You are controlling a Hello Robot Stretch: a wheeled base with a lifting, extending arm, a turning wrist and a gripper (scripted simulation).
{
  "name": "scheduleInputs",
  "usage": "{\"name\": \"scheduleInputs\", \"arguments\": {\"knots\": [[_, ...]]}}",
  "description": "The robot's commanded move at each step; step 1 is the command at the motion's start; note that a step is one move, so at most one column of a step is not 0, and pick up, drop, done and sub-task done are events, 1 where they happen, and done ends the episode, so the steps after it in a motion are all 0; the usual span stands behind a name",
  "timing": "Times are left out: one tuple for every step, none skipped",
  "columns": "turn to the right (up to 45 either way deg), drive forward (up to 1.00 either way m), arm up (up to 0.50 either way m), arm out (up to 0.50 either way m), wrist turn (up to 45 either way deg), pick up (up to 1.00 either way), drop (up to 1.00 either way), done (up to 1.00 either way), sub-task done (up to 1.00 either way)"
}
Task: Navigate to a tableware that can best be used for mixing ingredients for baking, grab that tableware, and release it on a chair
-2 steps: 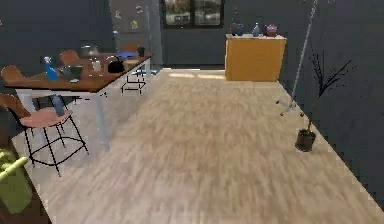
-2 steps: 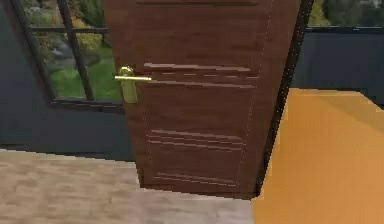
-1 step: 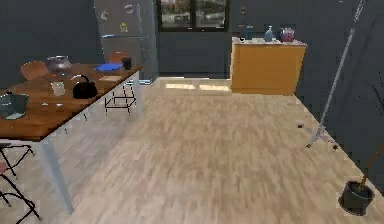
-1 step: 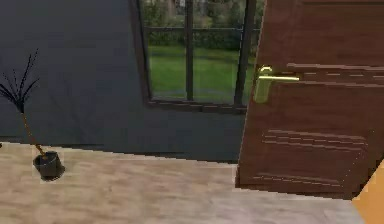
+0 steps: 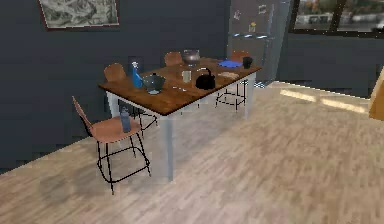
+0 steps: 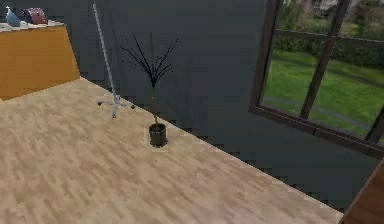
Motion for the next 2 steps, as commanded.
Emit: {"name": "scheduleInputs", "arguments": {"knots": [[0.0, 0.6, 0.0, 0.0, 0.0, 0.0, 0.0, 0.0, 0.0], [-30.0, 0.0, 0.0, 0.0, 0.0, 0.0, 0.0, 0.0, 0.0]]}}
